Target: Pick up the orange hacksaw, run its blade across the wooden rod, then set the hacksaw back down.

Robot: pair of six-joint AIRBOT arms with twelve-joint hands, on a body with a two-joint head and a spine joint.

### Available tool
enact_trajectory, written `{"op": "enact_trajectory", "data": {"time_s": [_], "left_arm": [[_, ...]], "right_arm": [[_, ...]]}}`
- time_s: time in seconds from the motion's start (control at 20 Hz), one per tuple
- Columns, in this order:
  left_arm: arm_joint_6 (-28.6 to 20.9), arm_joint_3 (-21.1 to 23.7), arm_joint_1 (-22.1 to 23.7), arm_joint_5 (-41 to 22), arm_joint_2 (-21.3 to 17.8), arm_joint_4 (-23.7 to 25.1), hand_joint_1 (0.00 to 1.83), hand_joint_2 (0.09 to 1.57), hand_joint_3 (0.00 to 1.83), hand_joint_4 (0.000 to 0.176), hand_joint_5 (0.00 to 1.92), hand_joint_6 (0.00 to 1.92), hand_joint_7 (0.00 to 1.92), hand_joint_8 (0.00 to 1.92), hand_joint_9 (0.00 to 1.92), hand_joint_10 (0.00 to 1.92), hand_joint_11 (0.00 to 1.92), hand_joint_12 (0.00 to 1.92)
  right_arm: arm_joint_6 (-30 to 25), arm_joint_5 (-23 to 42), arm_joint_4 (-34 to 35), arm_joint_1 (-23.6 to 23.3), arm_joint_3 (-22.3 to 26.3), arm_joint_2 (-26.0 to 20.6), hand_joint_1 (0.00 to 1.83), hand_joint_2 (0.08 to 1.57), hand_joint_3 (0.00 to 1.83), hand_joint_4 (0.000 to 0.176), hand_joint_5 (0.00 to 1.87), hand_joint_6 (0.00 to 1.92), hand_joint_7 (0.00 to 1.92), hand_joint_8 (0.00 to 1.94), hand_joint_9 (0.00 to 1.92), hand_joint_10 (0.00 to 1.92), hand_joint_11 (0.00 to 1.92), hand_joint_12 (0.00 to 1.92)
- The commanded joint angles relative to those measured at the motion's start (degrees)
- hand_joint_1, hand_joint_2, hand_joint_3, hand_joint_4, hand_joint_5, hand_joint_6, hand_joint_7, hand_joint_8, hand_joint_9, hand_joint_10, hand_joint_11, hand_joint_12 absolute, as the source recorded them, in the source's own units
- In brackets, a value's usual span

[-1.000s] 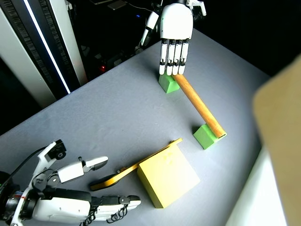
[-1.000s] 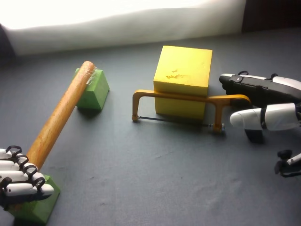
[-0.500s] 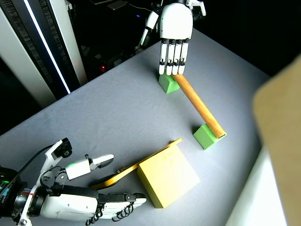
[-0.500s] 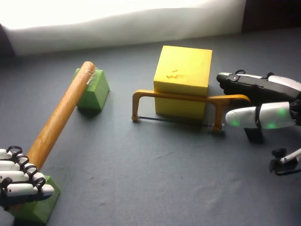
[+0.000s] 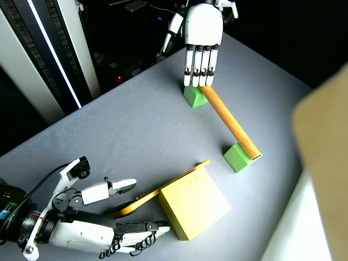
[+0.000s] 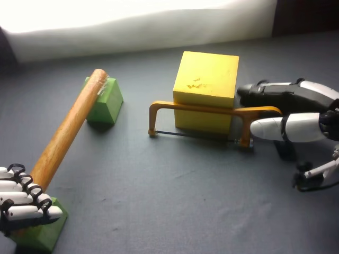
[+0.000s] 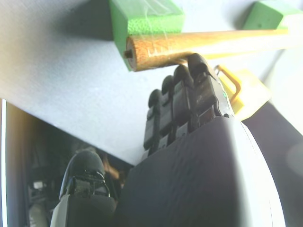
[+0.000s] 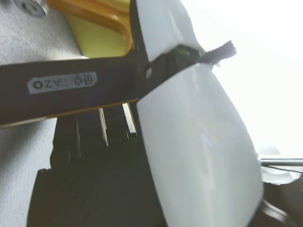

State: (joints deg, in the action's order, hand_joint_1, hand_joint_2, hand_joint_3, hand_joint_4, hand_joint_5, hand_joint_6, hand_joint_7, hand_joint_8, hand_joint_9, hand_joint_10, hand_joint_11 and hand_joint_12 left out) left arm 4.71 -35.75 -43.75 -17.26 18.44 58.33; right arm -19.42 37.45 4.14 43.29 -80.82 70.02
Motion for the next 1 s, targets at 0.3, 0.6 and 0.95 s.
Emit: {"op": "enact_trajectory", "data": {"time_s": [0.3, 0.6, 0.95], "left_arm": [[0.06, -0.24, 0.61, -1.8, -0.04, -0.86, 0.01, 1.21, 0.0, 0.0, 0.1, 0.0, 0.11, 0.0, 0.1, 0.0, 0.0, 0.27], [0.06, -0.28, 0.7, -1.79, -0.04, -0.86, 0.0, 1.2, 0.0, 0.0, 0.12, 0.0, 0.12, 0.0, 0.11, 0.0, 0.0, 0.32], [0.06, -0.3, 0.72, -1.81, -0.04, -0.86, 0.0, 1.21, 0.0, 0.0, 0.13, 0.0, 0.12, 0.0, 0.12, 0.0, 0.0, 0.36]], "right_arm": [[-0.72, 8.45, 0.8, 0.17, 0.19, -0.98, 1.37, 1.15, 0.0, 0.0, 0.83, 0.98, 0.92, 1.1, 0.91, 1.35, 0.84, 1.4], [1.25, 13.36, 0.87, 0.79, 0.42, -1.64, 1.23, 1.13, 0.0, 0.0, 0.91, 0.97, 1.0, 1.12, 1.0, 0.9, 0.84, 1.36], [5.12, 22.44, 7.8, 3.65, 4.6, -3.49, 1.38, 1.11, 0.0, 0.0, 0.9, 0.88, 0.99, 1.01, 0.99, 1.23, 0.86, 1.33]]}}
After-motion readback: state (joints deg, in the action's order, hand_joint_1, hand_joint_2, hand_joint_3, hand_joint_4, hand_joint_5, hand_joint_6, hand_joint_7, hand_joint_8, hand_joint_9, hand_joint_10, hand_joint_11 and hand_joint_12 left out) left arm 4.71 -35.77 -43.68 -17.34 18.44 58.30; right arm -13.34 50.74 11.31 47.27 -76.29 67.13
